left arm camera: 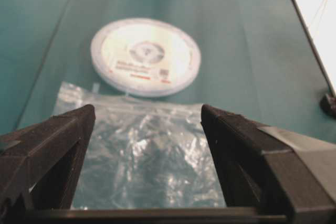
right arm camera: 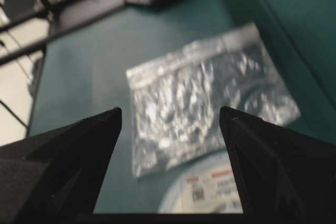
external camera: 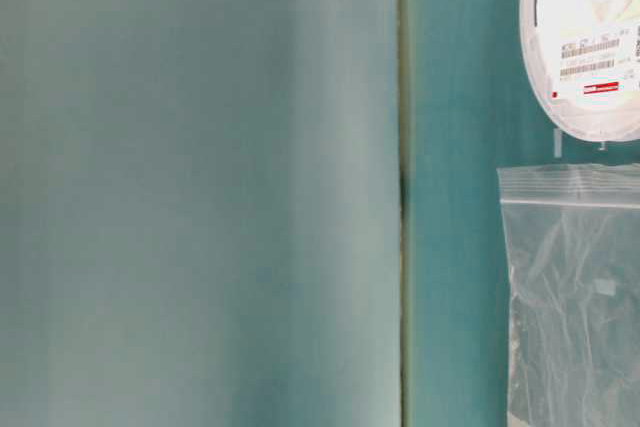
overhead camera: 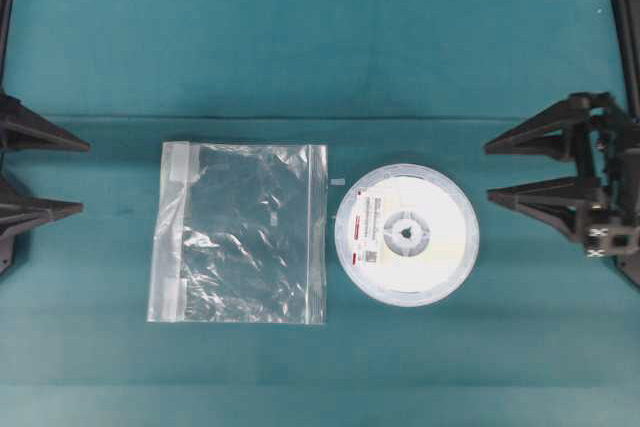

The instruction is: Take out the reel from the clear zip bag.

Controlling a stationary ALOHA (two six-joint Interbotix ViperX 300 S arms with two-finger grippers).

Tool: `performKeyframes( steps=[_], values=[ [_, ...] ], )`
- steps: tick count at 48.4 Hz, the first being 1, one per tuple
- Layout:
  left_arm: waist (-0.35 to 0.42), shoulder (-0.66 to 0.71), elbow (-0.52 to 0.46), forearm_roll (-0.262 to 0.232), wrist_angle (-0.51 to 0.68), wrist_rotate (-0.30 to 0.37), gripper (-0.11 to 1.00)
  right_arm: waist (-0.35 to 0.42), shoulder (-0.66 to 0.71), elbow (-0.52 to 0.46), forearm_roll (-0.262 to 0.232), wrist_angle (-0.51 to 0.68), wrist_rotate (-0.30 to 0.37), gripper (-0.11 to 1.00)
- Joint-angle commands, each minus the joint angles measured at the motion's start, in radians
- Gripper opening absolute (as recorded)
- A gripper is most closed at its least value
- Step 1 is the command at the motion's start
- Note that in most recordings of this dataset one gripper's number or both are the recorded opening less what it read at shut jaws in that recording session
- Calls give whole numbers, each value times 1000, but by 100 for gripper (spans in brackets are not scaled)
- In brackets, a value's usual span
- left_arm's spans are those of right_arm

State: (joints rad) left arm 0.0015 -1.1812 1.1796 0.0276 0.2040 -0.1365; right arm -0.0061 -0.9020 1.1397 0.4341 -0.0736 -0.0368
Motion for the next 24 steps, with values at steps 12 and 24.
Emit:
performKeyframes(
  steps=[12,24],
  values=[
    [-6,-8,-31,3,-72,23,88,2,-124,-2,-2,0,-66,92],
    [-23,-8,-29,3,-109,57,88,-8,-178,-5,-2,11,-117,92]
  ],
)
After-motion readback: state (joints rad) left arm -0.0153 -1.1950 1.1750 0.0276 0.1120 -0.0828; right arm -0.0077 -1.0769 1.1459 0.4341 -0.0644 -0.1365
